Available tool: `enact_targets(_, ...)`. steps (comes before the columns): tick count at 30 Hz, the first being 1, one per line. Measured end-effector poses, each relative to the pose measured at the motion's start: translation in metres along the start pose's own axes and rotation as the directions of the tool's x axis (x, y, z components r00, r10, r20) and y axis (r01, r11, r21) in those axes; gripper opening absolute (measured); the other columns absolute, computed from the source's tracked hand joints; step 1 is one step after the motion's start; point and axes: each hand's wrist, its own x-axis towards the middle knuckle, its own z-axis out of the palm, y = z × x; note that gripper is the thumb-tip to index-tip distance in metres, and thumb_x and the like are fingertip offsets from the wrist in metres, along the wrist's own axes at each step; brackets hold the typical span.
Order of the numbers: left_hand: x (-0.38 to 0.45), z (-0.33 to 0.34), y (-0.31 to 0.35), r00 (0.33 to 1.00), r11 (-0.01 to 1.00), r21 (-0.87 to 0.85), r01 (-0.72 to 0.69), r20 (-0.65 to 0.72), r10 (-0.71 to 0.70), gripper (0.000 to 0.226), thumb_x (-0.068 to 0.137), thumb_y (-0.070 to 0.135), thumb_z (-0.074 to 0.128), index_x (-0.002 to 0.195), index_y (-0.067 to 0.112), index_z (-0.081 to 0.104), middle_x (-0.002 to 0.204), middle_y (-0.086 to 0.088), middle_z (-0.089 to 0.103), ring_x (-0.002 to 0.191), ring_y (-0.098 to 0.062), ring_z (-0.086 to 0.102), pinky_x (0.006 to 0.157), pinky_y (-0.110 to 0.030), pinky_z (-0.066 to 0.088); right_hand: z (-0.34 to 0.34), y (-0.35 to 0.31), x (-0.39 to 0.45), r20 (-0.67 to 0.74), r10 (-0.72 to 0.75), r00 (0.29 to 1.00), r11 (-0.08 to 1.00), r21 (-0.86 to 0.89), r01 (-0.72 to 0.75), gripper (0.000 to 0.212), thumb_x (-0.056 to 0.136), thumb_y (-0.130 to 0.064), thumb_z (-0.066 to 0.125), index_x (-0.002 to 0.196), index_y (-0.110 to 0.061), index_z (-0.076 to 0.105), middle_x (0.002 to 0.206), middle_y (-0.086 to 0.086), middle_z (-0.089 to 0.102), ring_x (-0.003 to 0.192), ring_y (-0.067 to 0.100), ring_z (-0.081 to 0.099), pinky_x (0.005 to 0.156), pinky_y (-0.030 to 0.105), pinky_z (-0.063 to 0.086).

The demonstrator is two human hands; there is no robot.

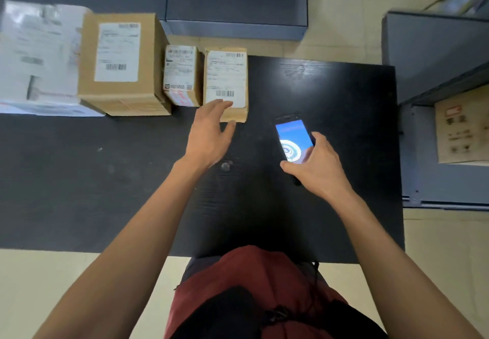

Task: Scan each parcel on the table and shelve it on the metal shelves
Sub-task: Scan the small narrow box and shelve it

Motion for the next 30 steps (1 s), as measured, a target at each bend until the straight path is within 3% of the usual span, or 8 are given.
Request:
enact_targets(6, 0.024, -0.009, -0.037, 0.999, 0.993, 0.115, 0.014, 0.041, -0.019, 0.050, 0.100, 0.027, 0.059, 0.148, 0.016, 0.050, 0.159, -0.011, 0.038, 0.148, -0.031, 0.030, 0.115, -0.050, 0.036, 0.006, -0.055, 0.003, 0.062, -0.002, 0.998, 1.000, -0.009, 0.002, 0.105, 0.073, -0.045, 0.083, 0.156, -0.019, 0.024, 0.131, 0.001, 0.052, 0.113, 0.019, 0.054, 0.077, 0.031, 0.044)
enact_targets(11, 0.025, -0.009, -0.060, 0.999, 0.999, 0.047, 0.010, 0.041, -0.012, 0.046, 0.099, 0.024, 0.060, 0.143, 0.013, 0.056, 0.157, -0.009, 0.040, 0.145, -0.030, 0.035, 0.114, -0.044, 0.036, 0.021, -0.083, -0.001, 0.080, -0.006, 0.997, 0.999, -0.038, 0.009, 0.103, 0.072, -0.044, 0.080, 0.156, -0.018, 0.026, 0.117, -0.003, 0.056, 0.110, 0.017, 0.055, 0.088, 0.040, 0.052)
enact_targets(15, 0.023, -0.009, -0.069, 0.994, 0.998, 0.057, -0.024, 0.106, 0.018, 0.048, 0.099, 0.022, 0.060, 0.147, 0.020, 0.052, 0.158, -0.008, 0.039, 0.144, -0.031, 0.036, 0.114, -0.044, 0.038, 0.036, -0.098, -0.002, 0.110, 0.016, 0.994, 0.997, -0.071, -0.008, 0.105, 0.069, -0.045, 0.080, 0.155, -0.018, 0.027, 0.114, -0.006, 0.057, 0.110, 0.015, 0.054, 0.085, 0.038, 0.050)
enact_targets(21, 0.025, -0.013, -0.076, 0.985, 0.991, 0.112, -0.069, 0.164, 0.050, 0.053, 0.100, 0.022, 0.057, 0.152, 0.021, 0.046, 0.160, -0.009, 0.036, 0.144, -0.032, 0.036, 0.113, -0.050, 0.042, 0.046, -0.109, -0.001, 0.127, 0.053, 0.991, 0.995, -0.093, -0.041, 0.107, 0.069, -0.046, 0.081, 0.156, -0.017, 0.026, 0.129, -0.001, 0.056, 0.114, 0.016, 0.054, 0.081, 0.035, 0.045)
enact_targets(30, 0.023, -0.012, -0.079, 0.981, 0.993, 0.114, -0.043, 0.191, 0.020, 0.055, 0.102, 0.025, 0.055, 0.155, 0.026, 0.041, 0.164, -0.004, 0.031, 0.146, -0.028, 0.034, 0.112, -0.050, 0.043, 0.044, -0.106, -0.005, 0.115, 0.089, 0.989, 0.990, -0.115, -0.076, 0.102, 0.069, -0.045, 0.082, 0.152, -0.016, 0.031, 0.120, -0.001, 0.057, 0.104, 0.015, 0.056, 0.074, 0.036, 0.051)
